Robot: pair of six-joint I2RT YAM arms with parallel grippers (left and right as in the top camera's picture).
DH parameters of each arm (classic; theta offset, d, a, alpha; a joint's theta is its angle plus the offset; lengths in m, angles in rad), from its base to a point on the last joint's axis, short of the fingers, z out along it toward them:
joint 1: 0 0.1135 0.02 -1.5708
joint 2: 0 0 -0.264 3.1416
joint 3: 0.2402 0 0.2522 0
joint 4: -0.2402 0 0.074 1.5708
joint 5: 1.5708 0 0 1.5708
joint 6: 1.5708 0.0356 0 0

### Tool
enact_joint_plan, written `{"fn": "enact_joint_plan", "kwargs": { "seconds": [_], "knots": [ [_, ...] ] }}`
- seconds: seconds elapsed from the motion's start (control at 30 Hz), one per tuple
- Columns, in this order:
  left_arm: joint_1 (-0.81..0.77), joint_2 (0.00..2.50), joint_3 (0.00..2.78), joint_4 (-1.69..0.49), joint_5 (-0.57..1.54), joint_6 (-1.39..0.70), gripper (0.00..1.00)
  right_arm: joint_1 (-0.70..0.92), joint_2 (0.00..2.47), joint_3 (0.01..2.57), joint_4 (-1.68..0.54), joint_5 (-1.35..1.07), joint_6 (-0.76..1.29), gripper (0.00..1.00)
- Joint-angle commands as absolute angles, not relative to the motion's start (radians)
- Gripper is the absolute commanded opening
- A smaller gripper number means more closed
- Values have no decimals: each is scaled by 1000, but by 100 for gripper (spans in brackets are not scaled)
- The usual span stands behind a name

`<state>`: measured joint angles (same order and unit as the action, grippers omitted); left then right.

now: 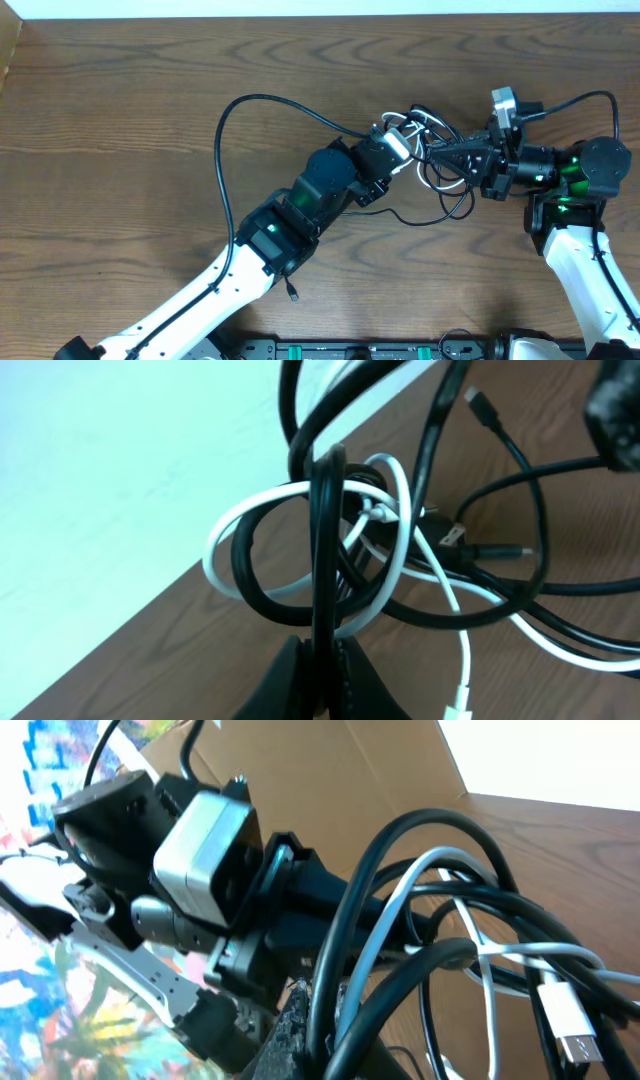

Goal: Untangle cables
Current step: 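Grasp a black cable loop with the right gripper beside the left, then pull the grippers apart, left gripper drawing cables leftward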

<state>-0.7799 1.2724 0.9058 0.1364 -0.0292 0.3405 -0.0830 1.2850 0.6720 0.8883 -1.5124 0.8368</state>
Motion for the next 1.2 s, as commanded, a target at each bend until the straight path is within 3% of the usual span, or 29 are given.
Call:
{"fn": "enact_joint_plan", "kwargs": {
  "seconds": [0.0, 0.57, 1.17],
  "knots": [
    [-776, 1203, 932, 148, -65, 345, 8, -86, 1281, 678, 891, -1560, 783, 1],
    [-776, 969, 932, 137, -73, 346, 8, -115, 1347, 677, 874, -1560, 770, 1],
    [-776, 889, 932, 100, -417, 346, 7, -133, 1349, 667, 871, -1560, 769, 1]
  ]
}}
